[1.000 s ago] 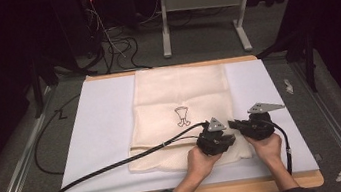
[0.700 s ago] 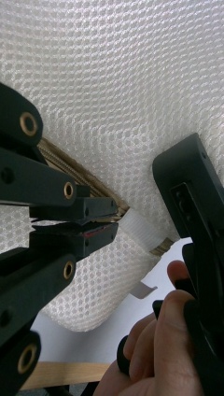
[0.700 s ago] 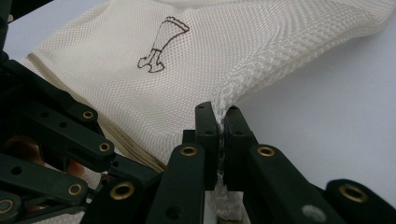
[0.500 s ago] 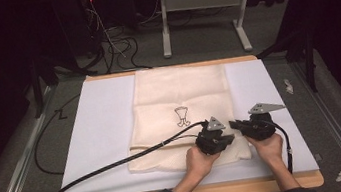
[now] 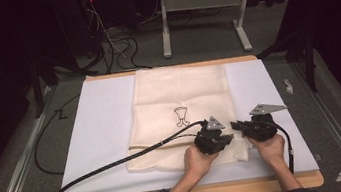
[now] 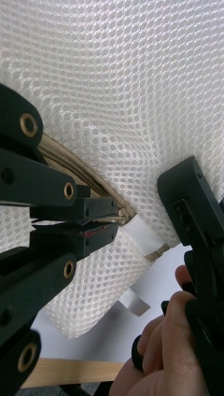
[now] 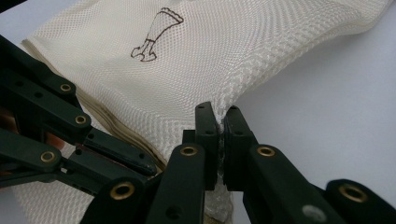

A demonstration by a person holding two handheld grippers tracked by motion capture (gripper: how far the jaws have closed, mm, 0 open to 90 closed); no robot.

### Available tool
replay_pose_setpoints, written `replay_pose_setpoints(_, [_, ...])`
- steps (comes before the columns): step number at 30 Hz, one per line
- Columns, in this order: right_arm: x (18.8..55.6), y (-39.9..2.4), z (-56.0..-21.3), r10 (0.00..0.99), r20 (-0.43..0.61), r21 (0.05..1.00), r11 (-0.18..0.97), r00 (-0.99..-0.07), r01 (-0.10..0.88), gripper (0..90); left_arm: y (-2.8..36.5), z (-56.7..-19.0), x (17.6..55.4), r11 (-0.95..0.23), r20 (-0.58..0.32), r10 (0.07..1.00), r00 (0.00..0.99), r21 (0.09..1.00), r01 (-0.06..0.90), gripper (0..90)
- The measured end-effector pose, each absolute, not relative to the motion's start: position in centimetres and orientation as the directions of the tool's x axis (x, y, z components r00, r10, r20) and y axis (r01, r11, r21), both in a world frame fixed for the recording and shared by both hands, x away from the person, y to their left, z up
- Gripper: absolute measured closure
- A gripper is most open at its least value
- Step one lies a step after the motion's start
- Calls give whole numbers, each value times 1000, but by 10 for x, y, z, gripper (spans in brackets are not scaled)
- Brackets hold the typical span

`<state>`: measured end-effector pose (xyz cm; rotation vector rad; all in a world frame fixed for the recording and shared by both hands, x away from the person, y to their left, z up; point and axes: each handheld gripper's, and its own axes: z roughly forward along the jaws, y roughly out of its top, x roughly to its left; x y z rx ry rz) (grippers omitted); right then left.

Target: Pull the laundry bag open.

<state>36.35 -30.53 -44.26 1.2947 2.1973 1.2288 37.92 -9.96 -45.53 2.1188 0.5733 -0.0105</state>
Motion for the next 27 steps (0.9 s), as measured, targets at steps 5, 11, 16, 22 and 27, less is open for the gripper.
replay_pose_setpoints(5, [363,-307,-443,826,153,797,221,-542,562,884,-97,-454,379,-490,-202,407,891,776,399,871])
replay_pose_setpoints(11, [363,-308,-443,827,150,798,222,-542,560,884,-95,-451,377,-501,-178,411,894,775,385,871])
replay_pose_setpoints(16, [364,-308,-444,827,149,798,223,-542,560,885,-93,-450,376,-502,-170,414,894,777,380,871])
replay_pose_setpoints(22, [364,-308,-443,829,143,797,228,-541,559,885,-85,-447,377,-487,-166,427,889,785,382,871])
replay_pose_setpoints(27, [365,-307,-442,830,136,795,235,-541,560,885,-77,-445,377,-486,-158,435,887,788,379,871])
